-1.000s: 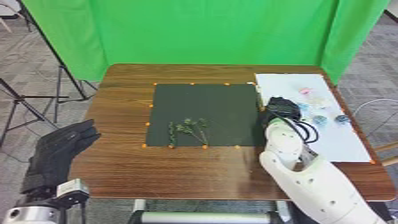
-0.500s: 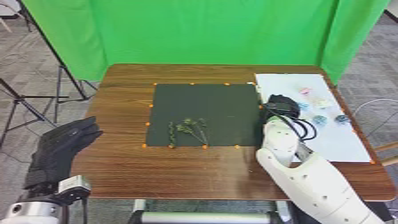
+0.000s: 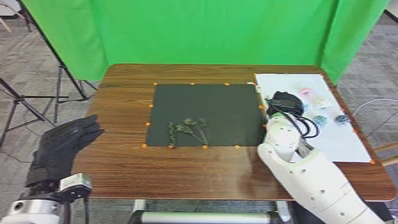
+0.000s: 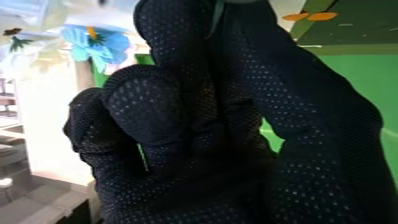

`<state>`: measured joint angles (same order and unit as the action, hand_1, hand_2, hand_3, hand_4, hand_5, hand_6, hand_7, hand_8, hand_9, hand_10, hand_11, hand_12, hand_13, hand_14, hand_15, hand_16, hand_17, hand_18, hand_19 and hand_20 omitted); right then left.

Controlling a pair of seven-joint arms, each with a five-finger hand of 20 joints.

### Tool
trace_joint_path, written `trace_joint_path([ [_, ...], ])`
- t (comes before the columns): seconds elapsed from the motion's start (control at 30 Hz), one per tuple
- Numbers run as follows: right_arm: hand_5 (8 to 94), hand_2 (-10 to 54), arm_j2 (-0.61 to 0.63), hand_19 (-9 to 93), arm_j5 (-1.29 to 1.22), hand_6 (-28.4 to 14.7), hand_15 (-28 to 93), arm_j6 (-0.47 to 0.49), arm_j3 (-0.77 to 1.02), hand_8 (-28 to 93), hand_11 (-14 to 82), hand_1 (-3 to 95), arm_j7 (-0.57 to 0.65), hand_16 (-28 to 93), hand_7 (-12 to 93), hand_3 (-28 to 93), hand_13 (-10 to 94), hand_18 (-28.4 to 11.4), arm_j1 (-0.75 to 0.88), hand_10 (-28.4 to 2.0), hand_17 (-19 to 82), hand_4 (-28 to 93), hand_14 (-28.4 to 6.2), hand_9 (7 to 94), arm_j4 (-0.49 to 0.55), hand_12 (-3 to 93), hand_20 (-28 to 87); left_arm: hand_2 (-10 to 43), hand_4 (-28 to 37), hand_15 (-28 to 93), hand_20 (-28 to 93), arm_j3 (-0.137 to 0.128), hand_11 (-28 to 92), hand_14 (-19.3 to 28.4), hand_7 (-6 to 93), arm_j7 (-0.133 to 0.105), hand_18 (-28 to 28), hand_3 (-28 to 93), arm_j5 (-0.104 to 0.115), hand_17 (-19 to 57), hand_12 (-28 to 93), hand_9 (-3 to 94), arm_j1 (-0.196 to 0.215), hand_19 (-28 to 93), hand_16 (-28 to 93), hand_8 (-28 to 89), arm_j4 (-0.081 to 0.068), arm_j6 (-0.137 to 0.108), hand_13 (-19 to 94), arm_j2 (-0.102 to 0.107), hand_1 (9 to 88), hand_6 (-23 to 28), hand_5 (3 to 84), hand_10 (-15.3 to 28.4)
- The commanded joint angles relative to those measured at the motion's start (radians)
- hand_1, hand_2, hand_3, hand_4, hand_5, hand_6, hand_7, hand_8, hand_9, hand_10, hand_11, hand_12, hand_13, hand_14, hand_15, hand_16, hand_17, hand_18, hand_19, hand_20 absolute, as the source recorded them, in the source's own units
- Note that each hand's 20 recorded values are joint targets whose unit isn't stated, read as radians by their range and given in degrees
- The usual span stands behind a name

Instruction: Arrange flowers

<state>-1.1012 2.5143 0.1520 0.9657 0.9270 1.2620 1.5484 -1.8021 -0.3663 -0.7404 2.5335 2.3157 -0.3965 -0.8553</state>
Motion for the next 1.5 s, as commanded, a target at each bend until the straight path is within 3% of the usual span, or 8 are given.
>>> trace_joint_path([
  [0.03,79.7,-9.3,-0.019,93,-0.056,-3.0,70,-0.009,0.002,16,30.2,53.8,-0.027,23,33,75,77,-21.1,0.066,-12.2,51,-28,-7.7,85.2,-0.030,31.7,34,6.2,-11.5,58,15,-0.004,35,28.1,14.7,0.022,21.5,84,-0.019,-9.3,10,41.1,0.003,56,-11,-9,0.000,0.022,28,-0.029,28.5,14.9,49.9,21.8],
  [0.2,81.2,-9.5,-0.009,93,-0.057,-3.2,71,-0.081,-0.002,21,31.8,53.0,-0.033,25,31,78,79,-20.7,0.059,-12.4,52,-28,-7.1,86.6,-0.031,32.0,38,6.2,-11.4,58,15,-0.005,35,28.0,14.7,0.031,21.5,84,-0.027,-9.4,10,41.0,-0.001,56,-11,-9,0.000,0.029,28,-0.035,28.4,14.9,49.9,21.9],
  [0.57,82.6,-9.5,0.027,93,-0.036,-4.0,73,-0.173,-0.022,25,32.2,51.9,-0.059,26,29,82,79,-19.9,0.005,-12.6,53,-28,-7.1,87.8,-0.013,34.4,41,6.3,-11.7,58,15,0.001,35,28.1,14.6,-0.048,21.5,84,0.026,-9.4,10,41.0,0.048,56,-11,-9,0.006,-0.027,28,0.021,28.2,15.0,50.0,21.9],
  [0.67,82.9,-9.5,0.040,93,-0.031,-4.1,73,-0.188,-0.031,25,32.3,51.7,-0.065,26,29,83,79,-19.8,-0.016,-12.7,54,-28,-7.1,88.0,0.001,34.6,42,6.3,-11.8,58,15,-0.003,35,28.1,14.6,-0.040,21.6,84,0.019,-9.4,10,41.0,0.053,56,-11,-9,0.008,-0.026,28,0.013,28.3,15.0,50.0,21.9],
  [0.7,82.9,-9.5,0.037,93,-0.022,-4.1,73,-0.193,-0.029,25,32.4,51.7,-0.077,26,29,83,79,-19.8,-0.026,-12.7,54,-28,-7.1,88.1,-0.001,34.6,42,6.2,-11.7,58,15,-0.001,35,28.1,14.6,-0.060,21.6,84,0.033,-9.4,10,41.0,0.061,56,-11,-9,0.009,-0.040,28,0.028,28.2,14.9,50.0,21.9],
  [0.97,83.3,-9.5,0.050,93,-0.022,-4.1,74,-0.208,-0.059,26,32.6,51.5,-0.092,26,28,83,80,-19.8,-0.074,-12.5,54,-28,-7.3,88.5,0.036,34.9,43,6.3,-11.6,58,15,-0.007,35,28.1,14.6,-0.086,21.5,84,0.053,-9.4,10,41.0,0.088,56,-11,-9,0.015,-0.059,28,0.052,28.2,15.0,49.9,21.9],
  [1.4,84.9,-9.5,-0.019,93,-0.020,-4.6,73,-0.097,-0.088,27,32.0,51.4,-0.103,26,26,84,81,-21.1,0.030,-12.6,55,-28,-7.6,89.5,0.228,35.2,45,6.2,-11.7,58,15,-0.042,35,28.1,14.5,-0.113,21.5,84,0.081,-9.4,10,41.1,0.141,56,-11,-9,0.032,-0.090,28,0.091,28.2,14.9,49.9,21.9],
  [1.5,85.2,-9.5,-0.049,93,-0.018,-4.7,73,-0.079,-0.094,27,31.9,51.6,-0.097,26,26,83,81,-21.2,0.056,-12.6,55,-28,-7.6,89.5,0.239,35.2,45,6.2,-11.6,58,15,-0.040,35,28.1,14.6,-0.101,21.6,84,0.074,-9.4,10,41.1,0.134,56,-11,-9,0.031,-0.081,28,0.085,28.1,15.0,49.9,21.9],
])
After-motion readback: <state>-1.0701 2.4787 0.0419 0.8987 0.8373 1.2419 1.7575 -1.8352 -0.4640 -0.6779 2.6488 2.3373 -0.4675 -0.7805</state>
